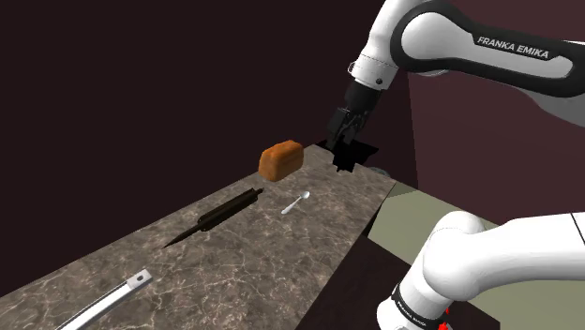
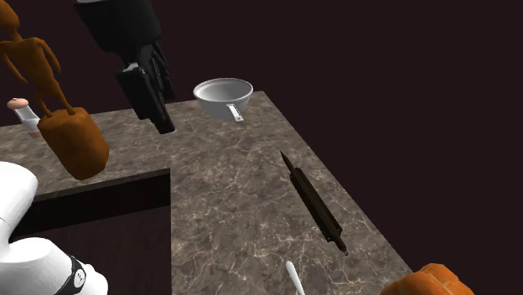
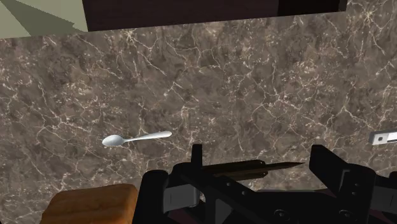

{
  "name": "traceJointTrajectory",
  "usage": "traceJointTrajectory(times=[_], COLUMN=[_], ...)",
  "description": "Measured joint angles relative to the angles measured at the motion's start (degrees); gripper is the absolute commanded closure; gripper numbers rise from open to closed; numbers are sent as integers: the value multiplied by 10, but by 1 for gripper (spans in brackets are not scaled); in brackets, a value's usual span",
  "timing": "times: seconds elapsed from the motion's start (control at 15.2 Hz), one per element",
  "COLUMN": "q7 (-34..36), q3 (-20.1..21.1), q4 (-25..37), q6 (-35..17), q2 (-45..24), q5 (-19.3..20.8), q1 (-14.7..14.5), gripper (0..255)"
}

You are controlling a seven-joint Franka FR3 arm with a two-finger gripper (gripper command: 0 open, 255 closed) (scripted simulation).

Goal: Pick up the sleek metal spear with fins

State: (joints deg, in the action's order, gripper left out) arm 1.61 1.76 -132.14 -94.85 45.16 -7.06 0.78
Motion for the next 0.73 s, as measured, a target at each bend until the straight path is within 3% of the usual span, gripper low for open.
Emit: traceJointTrajectory(times=[0.2, 0.73], q7=[28, 223], q3=[16, 121], q4=[-9, -34], q6=[-21, -143], q2=[-12, -107], q5=[-7, -44], q1=[5, 36], gripper=[0, 0])
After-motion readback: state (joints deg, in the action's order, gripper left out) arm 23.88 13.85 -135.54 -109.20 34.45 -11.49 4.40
